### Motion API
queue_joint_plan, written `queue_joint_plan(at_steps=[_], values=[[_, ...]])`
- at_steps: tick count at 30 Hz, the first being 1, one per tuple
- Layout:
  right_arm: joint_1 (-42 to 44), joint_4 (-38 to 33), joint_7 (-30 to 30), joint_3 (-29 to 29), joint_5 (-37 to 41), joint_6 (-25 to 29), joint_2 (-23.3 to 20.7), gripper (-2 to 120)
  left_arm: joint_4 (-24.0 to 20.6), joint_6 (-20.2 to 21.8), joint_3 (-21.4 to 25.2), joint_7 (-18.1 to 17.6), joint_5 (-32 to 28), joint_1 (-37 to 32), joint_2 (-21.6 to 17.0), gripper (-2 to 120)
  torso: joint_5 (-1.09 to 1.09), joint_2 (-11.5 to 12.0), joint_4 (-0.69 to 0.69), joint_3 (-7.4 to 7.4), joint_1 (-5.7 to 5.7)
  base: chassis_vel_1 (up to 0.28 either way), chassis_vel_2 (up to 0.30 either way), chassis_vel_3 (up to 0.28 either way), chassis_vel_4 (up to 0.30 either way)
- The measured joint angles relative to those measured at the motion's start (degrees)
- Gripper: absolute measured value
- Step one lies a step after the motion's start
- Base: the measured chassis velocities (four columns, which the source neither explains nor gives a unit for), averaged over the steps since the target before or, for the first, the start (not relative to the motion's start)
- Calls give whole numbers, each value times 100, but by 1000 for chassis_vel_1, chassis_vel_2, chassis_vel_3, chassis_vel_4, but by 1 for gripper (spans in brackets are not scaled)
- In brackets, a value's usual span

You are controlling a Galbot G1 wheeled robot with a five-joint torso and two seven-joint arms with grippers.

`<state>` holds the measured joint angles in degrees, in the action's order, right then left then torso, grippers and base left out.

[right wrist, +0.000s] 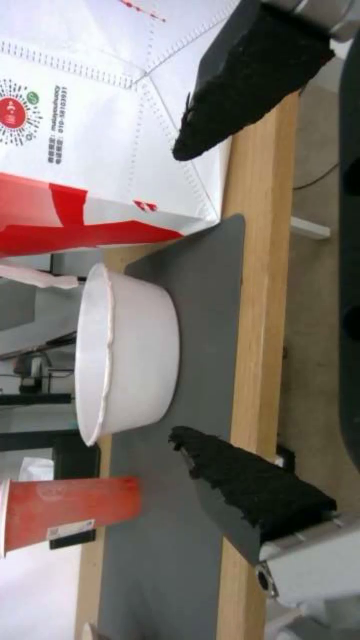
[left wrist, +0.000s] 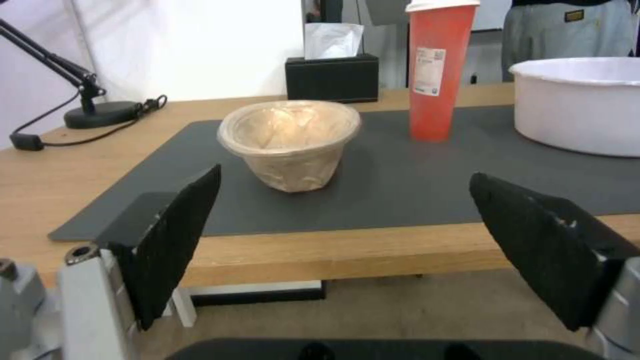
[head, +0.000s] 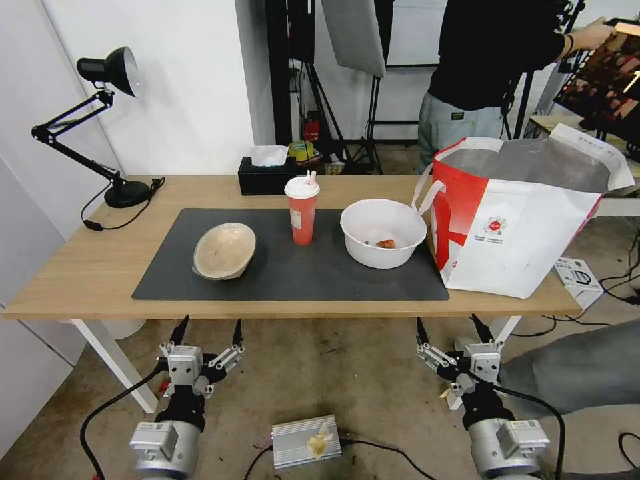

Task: Pick up the trash from the table and place it into the takeout bag.

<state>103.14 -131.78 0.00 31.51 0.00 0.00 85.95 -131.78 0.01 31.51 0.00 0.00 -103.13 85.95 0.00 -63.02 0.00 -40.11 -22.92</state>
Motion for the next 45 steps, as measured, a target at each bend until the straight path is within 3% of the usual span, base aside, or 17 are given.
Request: queue_joint_plan(at_steps=[15, 19, 20, 21, 22, 23, 25, 29, 45], values=[[-14, 0, 10, -13, 7, -1, -43, 100, 0, 0, -2, -10, 1, 0, 1, 100, 0, 0, -1, 0, 0, 0, 0, 0, 0], [-236, 60, 195, -188, 128, -63, -567, 100, 0, -115, -90, -431, 74, -33, 105, 100, 1, 0, 0, 0, 0, 0, 0, 0, 0], [-390, 107, 337, -309, 211, -114, -939, 100, 0, -229, -174, -795, 142, -65, 200, 100, 1, 0, 0, 0, 0, 0, 0, 0, 0], [-451, 126, 391, -356, 245, -134, -1085, 100, 0, -278, -207, -944, 170, -77, 236, 100, 1, 0, 0, 0, 0, 0, 0, 0, 0], [-451, 126, 391, -356, 245, -134, -1085, 100, 0, -278, -207, -944, 170, -77, 236, 100, 1, 0, 0, 0, 0, 0, 0, 0, 0], [-590, 167, 515, -465, 325, -179, -1422, 100, -1, -378, -273, -1251, 227, -104, 317, 100, 2, 0, 0, 0, 0, 0, 0, 0, 0], [-763, 219, 655, -599, 414, -220, -1823, 100, -9, -605, -330, -1471, 243, -143, 392, 100, 1, 0, 0, 0, 0, 0, 0, 0, 0], [-887, 244, 595, -624, 402, 96, -2044, 100, -63, -959, -415, -1765, 240, -216, 494, 100, 2, 0, 1, -1, 0, 0, 0, 0, 0], [-1268, 293, 320, -579, 794, 132, -2398, 100, -9, -961, -406, -1630, 50, -214, 419, 100, 1, 0, -1, 0, 0, 0, 0, 0, 0]])
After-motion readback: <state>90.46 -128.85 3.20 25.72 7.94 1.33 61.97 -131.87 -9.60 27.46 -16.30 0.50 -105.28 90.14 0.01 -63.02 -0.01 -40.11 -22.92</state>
